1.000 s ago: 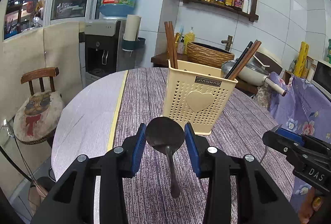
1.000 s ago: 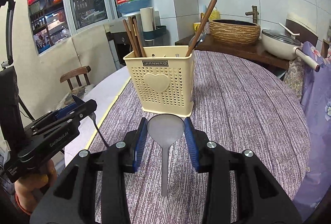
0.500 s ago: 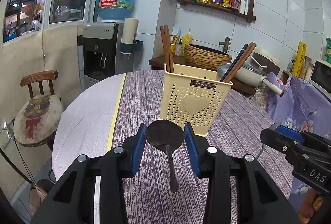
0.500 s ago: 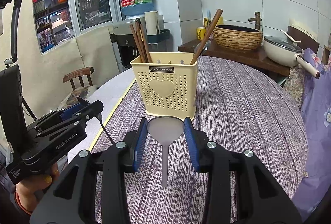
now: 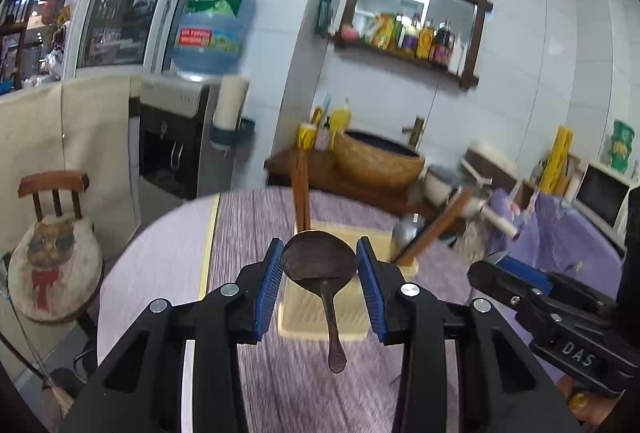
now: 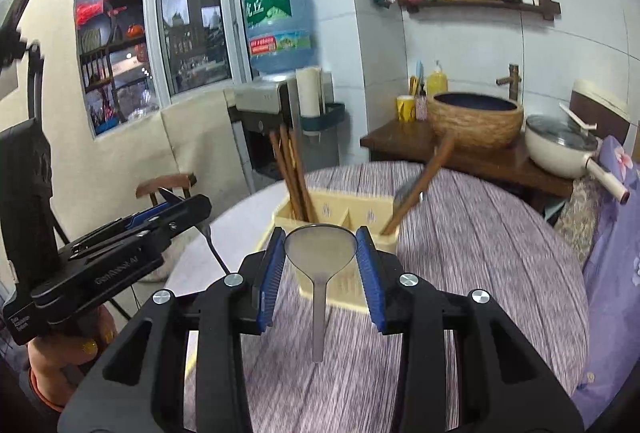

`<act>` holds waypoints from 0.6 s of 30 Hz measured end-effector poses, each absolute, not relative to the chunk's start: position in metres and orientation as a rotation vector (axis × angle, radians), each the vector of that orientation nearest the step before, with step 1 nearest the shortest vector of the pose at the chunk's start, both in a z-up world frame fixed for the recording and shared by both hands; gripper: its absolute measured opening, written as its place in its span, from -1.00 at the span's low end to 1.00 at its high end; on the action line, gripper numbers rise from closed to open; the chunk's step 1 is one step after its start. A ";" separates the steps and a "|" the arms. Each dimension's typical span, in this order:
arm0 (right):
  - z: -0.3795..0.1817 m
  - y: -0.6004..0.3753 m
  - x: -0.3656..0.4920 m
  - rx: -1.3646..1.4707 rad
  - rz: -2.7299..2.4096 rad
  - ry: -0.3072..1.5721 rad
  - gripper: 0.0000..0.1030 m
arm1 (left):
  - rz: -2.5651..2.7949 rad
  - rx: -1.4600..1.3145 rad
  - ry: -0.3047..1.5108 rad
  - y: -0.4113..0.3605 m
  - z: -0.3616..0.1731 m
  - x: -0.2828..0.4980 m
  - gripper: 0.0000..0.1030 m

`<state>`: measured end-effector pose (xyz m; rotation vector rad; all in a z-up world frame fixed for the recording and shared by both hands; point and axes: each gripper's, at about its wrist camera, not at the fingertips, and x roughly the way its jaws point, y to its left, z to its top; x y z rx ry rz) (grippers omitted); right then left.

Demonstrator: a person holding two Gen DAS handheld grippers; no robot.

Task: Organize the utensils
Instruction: 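Lift both spoons and carry them above the beige holder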

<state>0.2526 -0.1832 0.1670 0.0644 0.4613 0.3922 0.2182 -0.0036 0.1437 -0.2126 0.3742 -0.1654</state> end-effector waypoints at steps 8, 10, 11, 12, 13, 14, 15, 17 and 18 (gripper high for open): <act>0.229 -0.171 0.300 0.051 0.293 0.336 -0.28 | -0.110 -0.197 0.246 -0.011 0.200 0.257 -0.27; 0.233 -0.170 0.311 0.057 0.276 0.326 -0.28 | -0.099 -0.180 0.237 -0.016 0.201 0.269 -0.27; 0.233 -0.168 0.316 0.047 0.262 0.319 -0.28 | -0.092 -0.170 0.241 -0.019 0.198 0.277 -0.27; 0.231 -0.165 0.322 0.028 0.239 0.313 -0.28 | -0.086 -0.161 0.250 -0.021 0.193 0.283 -0.27; 0.227 -0.164 0.327 0.020 0.224 0.316 -0.28 | -0.086 -0.157 0.265 -0.021 0.186 0.289 -0.27; 0.221 -0.163 0.334 0.021 0.218 0.331 -0.28 | -0.087 -0.152 0.285 -0.022 0.178 0.295 -0.27; 0.215 -0.163 0.339 0.023 0.218 0.347 -0.28 | -0.084 -0.149 0.299 -0.021 0.170 0.298 -0.27; 0.195 -0.163 0.349 0.024 0.213 0.386 -0.28 | -0.082 -0.148 0.330 -0.019 0.153 0.303 -0.27; 0.188 -0.163 0.352 0.022 0.214 0.396 -0.28 | -0.087 -0.150 0.351 -0.018 0.144 0.306 -0.27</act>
